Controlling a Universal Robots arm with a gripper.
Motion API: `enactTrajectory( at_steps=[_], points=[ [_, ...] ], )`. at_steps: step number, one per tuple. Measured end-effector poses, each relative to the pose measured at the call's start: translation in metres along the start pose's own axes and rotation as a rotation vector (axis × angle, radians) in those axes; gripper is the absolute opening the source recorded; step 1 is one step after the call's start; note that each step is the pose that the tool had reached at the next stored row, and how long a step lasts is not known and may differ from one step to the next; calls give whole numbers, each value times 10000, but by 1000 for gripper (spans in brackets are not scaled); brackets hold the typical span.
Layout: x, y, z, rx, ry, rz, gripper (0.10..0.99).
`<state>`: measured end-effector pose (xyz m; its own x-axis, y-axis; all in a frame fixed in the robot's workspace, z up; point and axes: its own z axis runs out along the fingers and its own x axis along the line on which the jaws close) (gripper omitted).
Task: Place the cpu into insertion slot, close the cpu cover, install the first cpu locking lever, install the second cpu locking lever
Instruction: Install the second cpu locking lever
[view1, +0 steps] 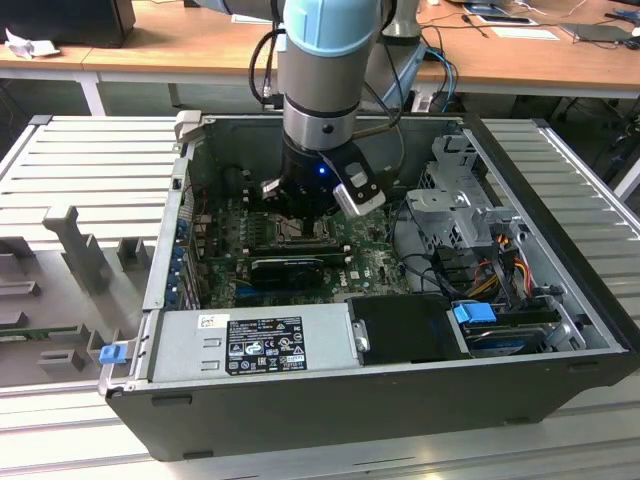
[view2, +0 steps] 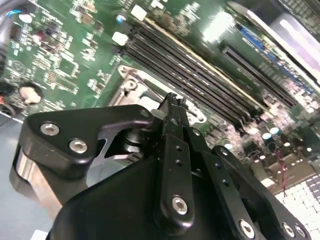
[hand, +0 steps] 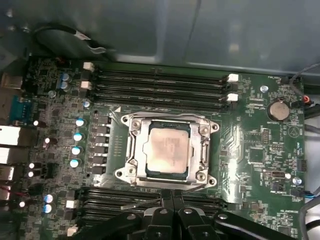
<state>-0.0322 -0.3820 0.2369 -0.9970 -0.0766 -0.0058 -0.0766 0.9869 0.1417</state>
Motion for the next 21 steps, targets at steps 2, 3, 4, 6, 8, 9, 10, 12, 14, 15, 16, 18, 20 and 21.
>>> enactTrajectory(
  at_steps=[2,3,4,6,8,9,10,12,14,15,16,18,20,21],
  points=[
    [120,4,2,-2,0,-2,106],
    [164,7,4,-2,0,0,106],
    [205,9,20,-3,-1,0,106],
    [216,2,70,-2,0,-1,106],
    [219,-3,108,-3,0,-2,106],
    [223,-6,130,-3,0,0,106],
    [225,-9,150,-7,0,-1,106],
    [227,-14,186,-20,-1,-4,106],
    [242,-16,201,-86,-6,0,106],
    [259,-18,203,-159,-14,-3,106],
    [292,-26,202,-288,-26,-3,106],
    [340,-68,202,-542,-46,-20,106],
    [345,-100,202,-666,-45,-79,106],
    [346,-106,203,-698,-41,-117,106]
  ],
)
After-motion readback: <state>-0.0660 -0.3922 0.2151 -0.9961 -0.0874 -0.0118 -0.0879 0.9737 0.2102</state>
